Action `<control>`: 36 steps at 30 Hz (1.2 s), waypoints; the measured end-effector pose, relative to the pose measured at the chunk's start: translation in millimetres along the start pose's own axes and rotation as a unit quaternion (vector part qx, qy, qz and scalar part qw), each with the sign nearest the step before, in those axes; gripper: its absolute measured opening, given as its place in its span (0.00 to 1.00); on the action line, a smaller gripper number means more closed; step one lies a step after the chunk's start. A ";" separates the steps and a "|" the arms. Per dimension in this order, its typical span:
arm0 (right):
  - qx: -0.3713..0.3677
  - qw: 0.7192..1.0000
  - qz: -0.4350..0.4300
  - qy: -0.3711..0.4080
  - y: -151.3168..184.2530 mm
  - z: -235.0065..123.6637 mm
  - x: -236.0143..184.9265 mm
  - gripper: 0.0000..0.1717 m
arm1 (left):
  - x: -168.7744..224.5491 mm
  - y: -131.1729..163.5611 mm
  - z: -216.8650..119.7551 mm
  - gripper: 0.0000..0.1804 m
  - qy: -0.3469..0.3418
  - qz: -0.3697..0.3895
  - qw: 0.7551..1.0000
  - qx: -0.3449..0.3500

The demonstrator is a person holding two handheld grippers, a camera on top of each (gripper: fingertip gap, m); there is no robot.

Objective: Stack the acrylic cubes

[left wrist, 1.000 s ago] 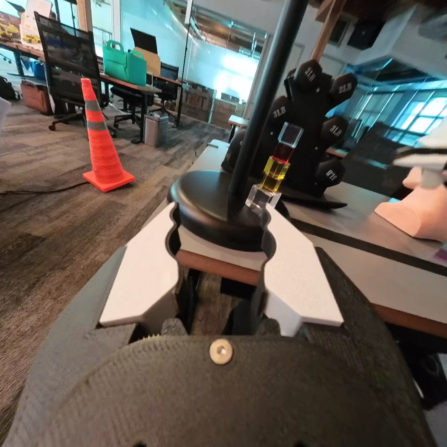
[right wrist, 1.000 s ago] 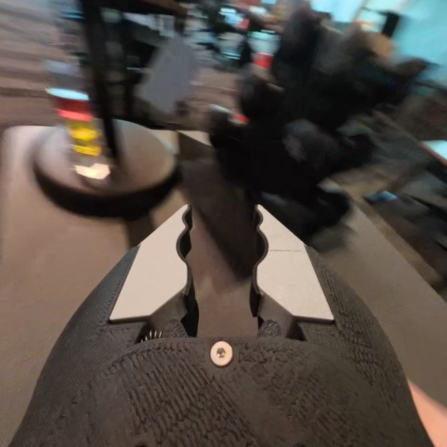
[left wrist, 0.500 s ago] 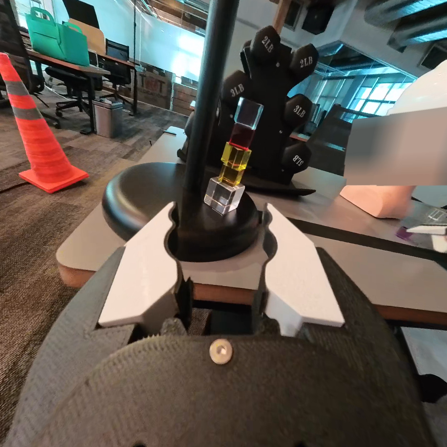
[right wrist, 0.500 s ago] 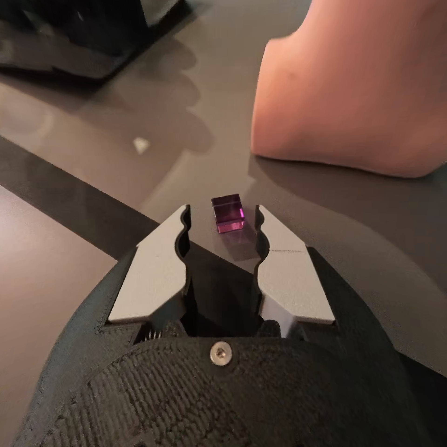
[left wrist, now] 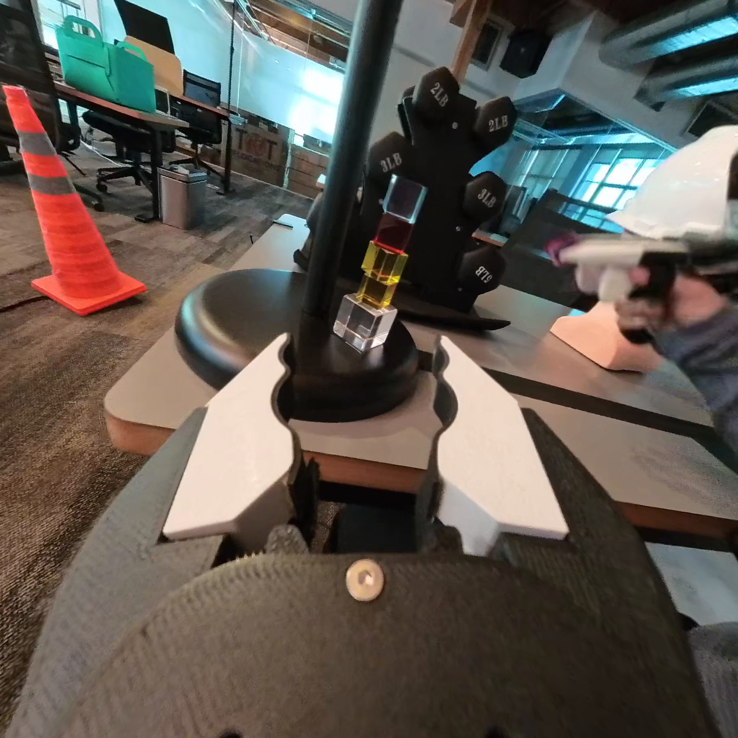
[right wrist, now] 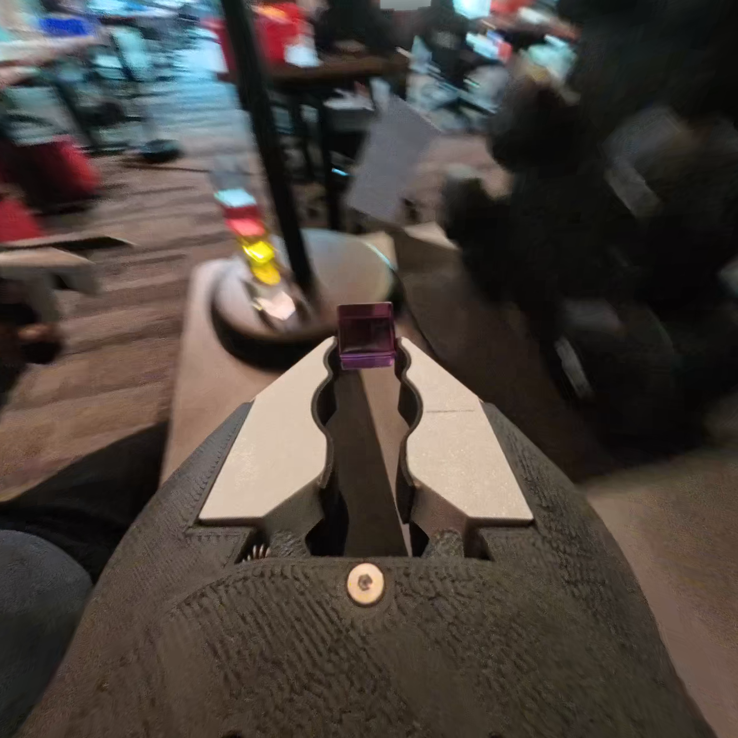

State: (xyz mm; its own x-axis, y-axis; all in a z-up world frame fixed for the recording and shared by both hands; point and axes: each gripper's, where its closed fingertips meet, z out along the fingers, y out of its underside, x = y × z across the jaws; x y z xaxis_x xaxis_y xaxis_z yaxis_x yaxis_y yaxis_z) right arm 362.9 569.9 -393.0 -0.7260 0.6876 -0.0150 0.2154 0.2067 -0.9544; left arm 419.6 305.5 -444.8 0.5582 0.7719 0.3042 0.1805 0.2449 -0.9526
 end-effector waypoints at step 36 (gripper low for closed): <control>-0.192 0.937 -0.175 -0.235 -65.8 157.0 -96.9 0.15 | 9.9 18.4 13.5 0.39 -0.008 0.021 0.999 -0.038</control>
State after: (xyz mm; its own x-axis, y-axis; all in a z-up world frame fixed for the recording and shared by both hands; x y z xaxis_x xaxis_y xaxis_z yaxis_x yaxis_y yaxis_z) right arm 316.5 380.4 -375.6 -0.9839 0.1667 0.0638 0.0632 0.6594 -0.7492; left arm 417.5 325.6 -459.4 0.5543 0.7896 0.2633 0.2177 0.1678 -0.9615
